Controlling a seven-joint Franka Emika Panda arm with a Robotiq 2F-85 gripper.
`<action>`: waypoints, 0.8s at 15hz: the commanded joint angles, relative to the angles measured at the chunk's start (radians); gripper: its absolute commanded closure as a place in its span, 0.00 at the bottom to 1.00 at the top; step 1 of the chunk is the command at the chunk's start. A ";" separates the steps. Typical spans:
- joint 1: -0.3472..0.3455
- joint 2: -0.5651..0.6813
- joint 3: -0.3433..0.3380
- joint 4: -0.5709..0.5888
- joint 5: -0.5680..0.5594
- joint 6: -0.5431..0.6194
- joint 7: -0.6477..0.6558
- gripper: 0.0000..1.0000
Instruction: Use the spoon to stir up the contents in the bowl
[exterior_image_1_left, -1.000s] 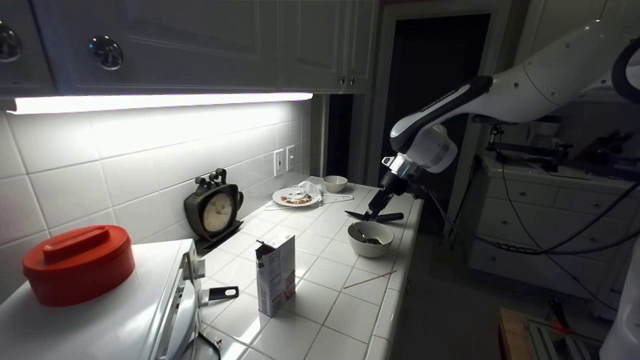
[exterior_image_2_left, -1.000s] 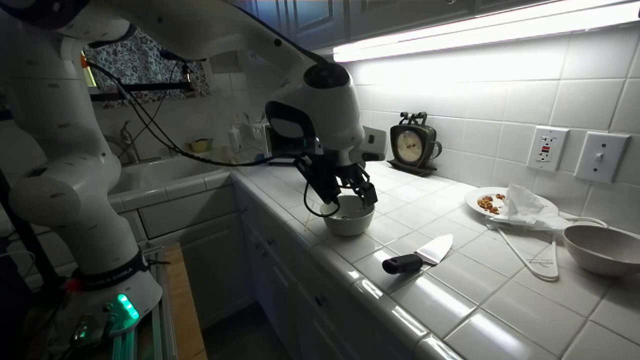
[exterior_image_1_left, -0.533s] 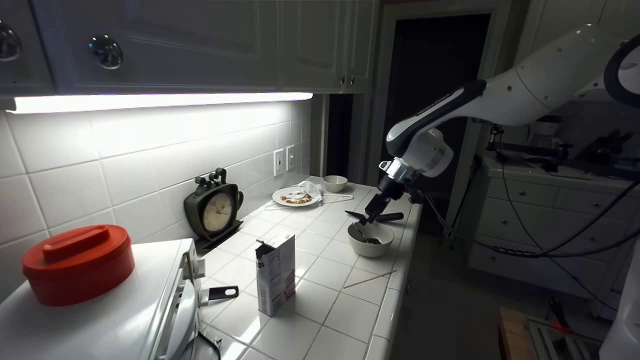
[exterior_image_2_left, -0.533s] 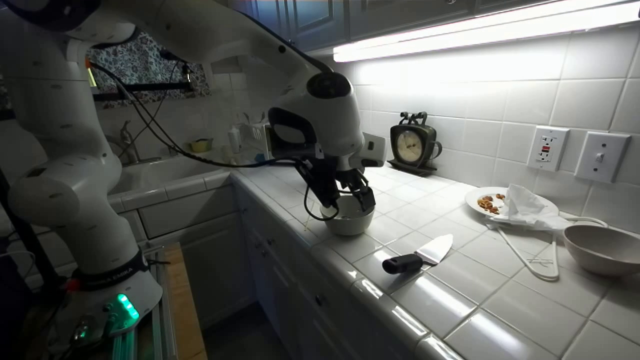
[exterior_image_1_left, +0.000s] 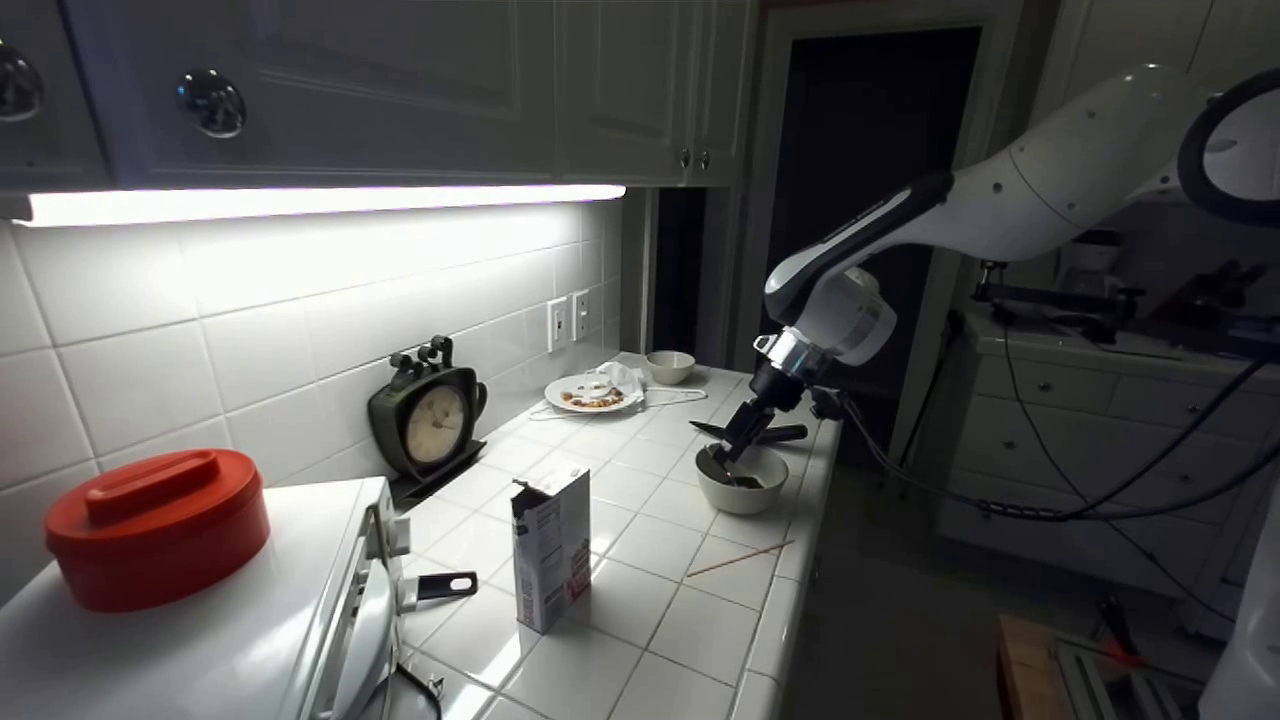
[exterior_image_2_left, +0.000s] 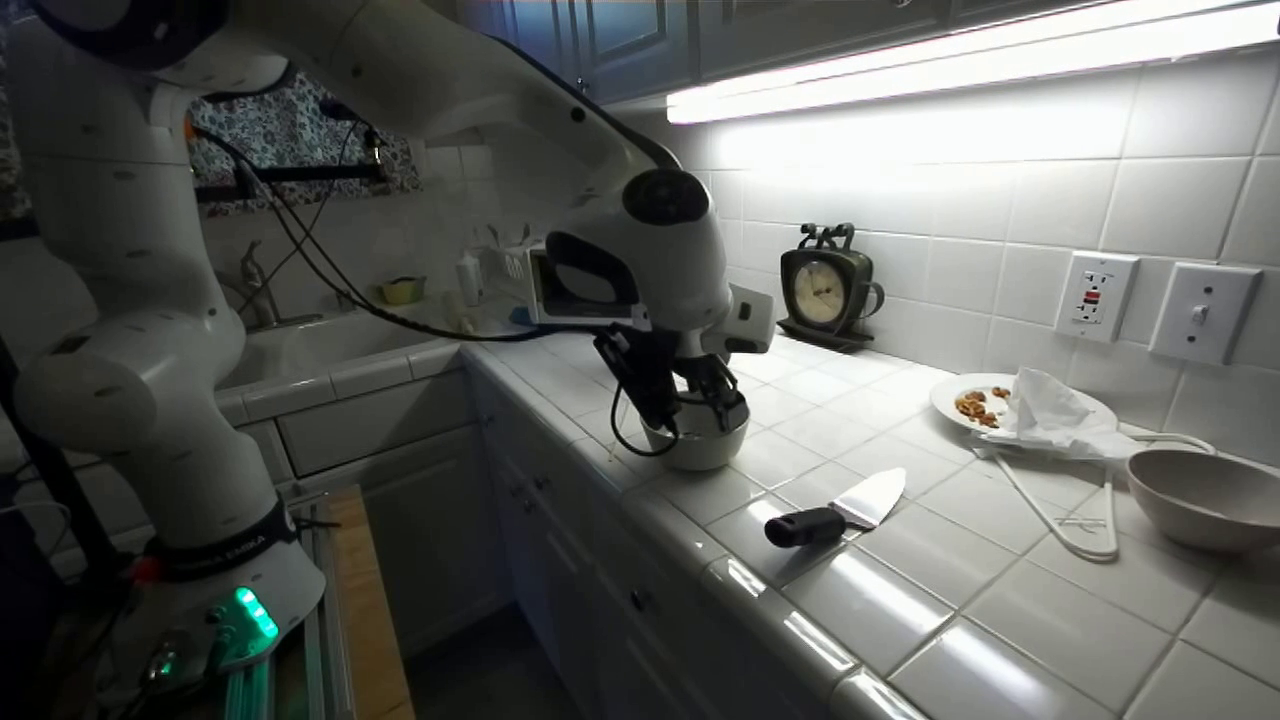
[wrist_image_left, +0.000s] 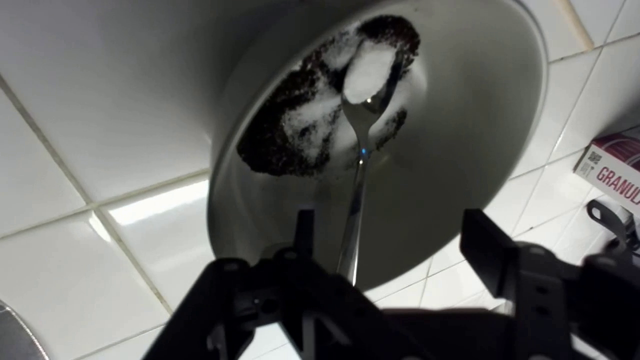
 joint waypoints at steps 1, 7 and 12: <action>-0.030 0.036 0.021 0.038 0.053 -0.016 -0.038 0.45; -0.046 0.071 0.028 0.066 0.078 -0.015 -0.053 0.47; -0.057 0.089 0.036 0.084 0.092 -0.022 -0.055 0.61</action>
